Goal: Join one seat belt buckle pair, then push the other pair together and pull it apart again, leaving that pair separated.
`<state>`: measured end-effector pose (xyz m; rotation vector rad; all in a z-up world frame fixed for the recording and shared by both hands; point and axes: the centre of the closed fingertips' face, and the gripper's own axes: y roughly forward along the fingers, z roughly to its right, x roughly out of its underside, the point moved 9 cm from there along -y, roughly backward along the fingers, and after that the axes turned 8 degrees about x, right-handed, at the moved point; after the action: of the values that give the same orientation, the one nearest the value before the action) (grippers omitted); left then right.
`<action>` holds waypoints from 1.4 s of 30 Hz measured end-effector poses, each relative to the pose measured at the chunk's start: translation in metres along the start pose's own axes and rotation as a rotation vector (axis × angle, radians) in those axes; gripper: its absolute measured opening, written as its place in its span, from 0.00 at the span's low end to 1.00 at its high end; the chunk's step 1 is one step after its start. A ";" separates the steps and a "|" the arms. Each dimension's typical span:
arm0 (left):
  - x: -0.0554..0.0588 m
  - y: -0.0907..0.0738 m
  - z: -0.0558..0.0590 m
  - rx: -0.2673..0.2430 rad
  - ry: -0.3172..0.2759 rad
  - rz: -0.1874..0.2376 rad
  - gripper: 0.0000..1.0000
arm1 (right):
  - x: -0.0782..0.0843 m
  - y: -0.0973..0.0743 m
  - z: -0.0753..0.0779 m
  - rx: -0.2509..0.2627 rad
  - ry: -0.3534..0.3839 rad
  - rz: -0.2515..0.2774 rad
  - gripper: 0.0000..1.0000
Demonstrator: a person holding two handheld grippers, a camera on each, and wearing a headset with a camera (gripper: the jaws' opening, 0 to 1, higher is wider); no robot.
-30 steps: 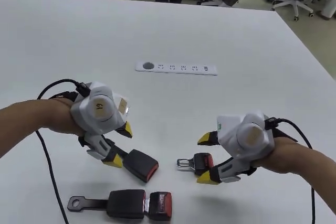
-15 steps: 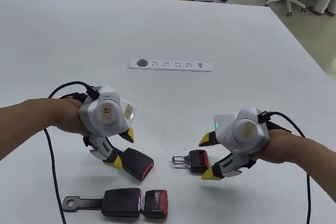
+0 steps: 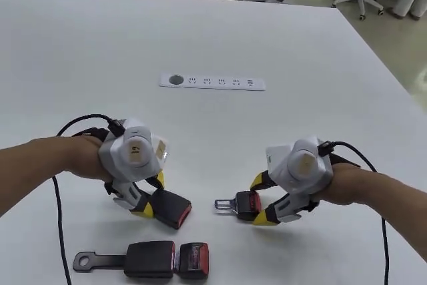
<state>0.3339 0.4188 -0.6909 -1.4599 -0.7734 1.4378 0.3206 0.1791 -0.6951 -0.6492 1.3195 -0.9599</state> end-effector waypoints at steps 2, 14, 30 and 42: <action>0.000 0.000 0.000 -0.007 -0.007 -0.002 0.33 | 0.001 0.002 0.000 0.001 -0.002 -0.003 0.35; 0.005 0.002 -0.004 -0.029 -0.158 0.037 0.32 | 0.001 0.002 0.000 0.013 -0.002 -0.016 0.31; 0.005 0.003 -0.001 -0.047 -0.257 0.042 0.31 | 0.000 0.002 -0.001 0.011 -0.002 -0.014 0.30; 0.007 0.005 -0.002 -0.047 -0.257 0.054 0.31 | -0.002 0.004 0.001 0.008 -0.034 -0.004 0.29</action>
<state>0.3362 0.4226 -0.6981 -1.3555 -0.9365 1.6802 0.3221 0.1829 -0.6972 -0.6597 1.2840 -0.9535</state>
